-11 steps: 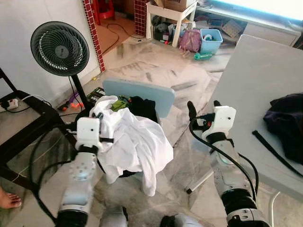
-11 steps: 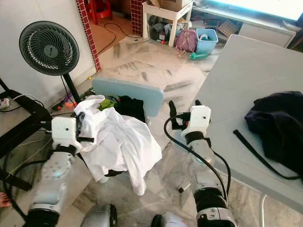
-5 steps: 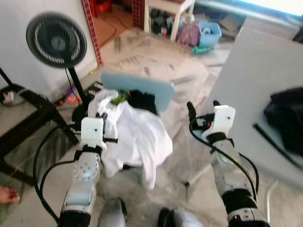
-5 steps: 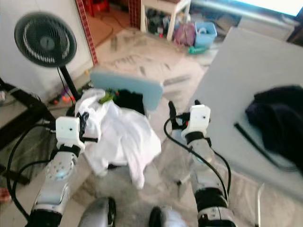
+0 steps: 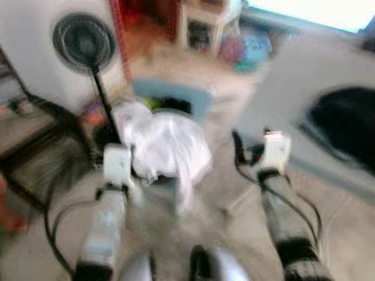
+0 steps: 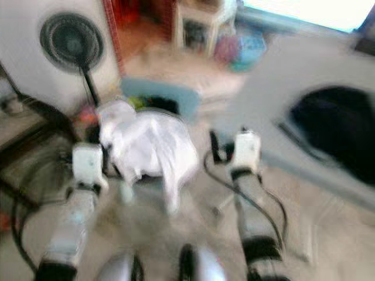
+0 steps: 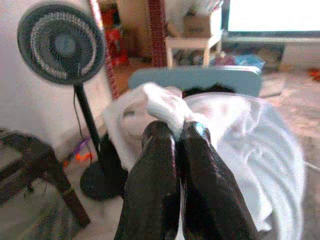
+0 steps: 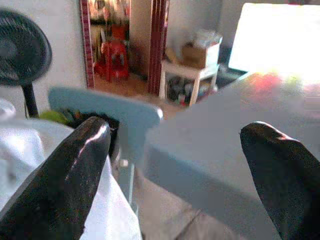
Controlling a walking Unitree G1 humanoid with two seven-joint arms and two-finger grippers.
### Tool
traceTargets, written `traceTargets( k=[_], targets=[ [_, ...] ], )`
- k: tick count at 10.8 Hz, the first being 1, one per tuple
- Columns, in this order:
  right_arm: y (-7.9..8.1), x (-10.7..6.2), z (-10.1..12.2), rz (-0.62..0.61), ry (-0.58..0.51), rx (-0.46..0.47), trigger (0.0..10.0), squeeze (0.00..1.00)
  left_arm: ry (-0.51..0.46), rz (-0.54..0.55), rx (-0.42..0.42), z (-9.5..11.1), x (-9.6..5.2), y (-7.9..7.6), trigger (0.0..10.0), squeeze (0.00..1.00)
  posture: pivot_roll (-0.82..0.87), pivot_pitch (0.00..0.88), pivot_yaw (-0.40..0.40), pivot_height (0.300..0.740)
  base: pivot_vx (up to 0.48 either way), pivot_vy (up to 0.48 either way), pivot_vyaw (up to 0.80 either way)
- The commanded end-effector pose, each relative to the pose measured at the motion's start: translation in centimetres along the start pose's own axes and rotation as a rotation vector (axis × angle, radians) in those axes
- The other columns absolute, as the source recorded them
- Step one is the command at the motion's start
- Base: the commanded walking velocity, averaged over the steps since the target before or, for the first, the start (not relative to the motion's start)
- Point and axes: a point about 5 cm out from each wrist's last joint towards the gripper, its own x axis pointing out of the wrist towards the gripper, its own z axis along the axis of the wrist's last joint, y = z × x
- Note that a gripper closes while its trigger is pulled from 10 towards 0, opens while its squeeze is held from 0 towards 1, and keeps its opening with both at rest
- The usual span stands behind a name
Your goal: Hang hanger
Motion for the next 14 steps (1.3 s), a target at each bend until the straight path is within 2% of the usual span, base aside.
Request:
traceTargets(
  k=[1, 3, 5, 8, 12, 14],
  targets=[
    [-0.1, 0.3, 0.5, 0.000, -0.016, -0.006, 10.0, 0.00, -0.010, 0.007, -0.001, 0.2, 0.1, 0.0, 10.0, 0.00, 0.01, 0.089, -0.051, 0.740, 0.000, 0.000, 0.00],
    [-0.1, 0.4, 0.6, -0.001, -0.018, -0.003, 10.0, 0.00, -0.022, 0.004, 0.004, 0.6, 0.2, 0.1, 10.0, 0.00, 0.02, 0.107, -0.050, 0.740, 0.000, 0.000, 0.00],
    [-0.6, 0.0, 0.3, -0.021, 0.006, 0.002, 10.0, 0.00, -0.031, 0.012, 0.015, 0.7, -0.1, 0.2, 10.0, 0.00, 0.02, 0.126, -0.054, 0.740, 0.000, 0.000, -0.47],
    [-0.7, -0.2, -0.1, -0.031, 0.026, 0.001, 10.0, 0.00, -0.033, 0.000, -0.028, 0.9, 0.3, 0.1, 10.0, 0.00, 0.02, 0.124, -0.062, 0.740, 0.000, 0.000, -0.80],
    [-1.0, -0.1, -0.1, -0.051, 0.027, -0.009, 10.0, 0.00, 0.040, -0.043, -0.054, -0.2, 0.4, 0.2, 10.0, 0.00, 0.01, 0.119, -0.060, 0.740, 0.000, 0.000, -0.80],
    [-1.4, -0.3, -0.1, -0.061, 0.029, -0.021, 10.0, 0.00, 0.031, -0.062, -0.069, 0.0, 0.8, 0.1, 10.0, 0.00, 0.00, 0.121, -0.061, 0.740, 0.000, 0.000, -0.80]
  ],
)
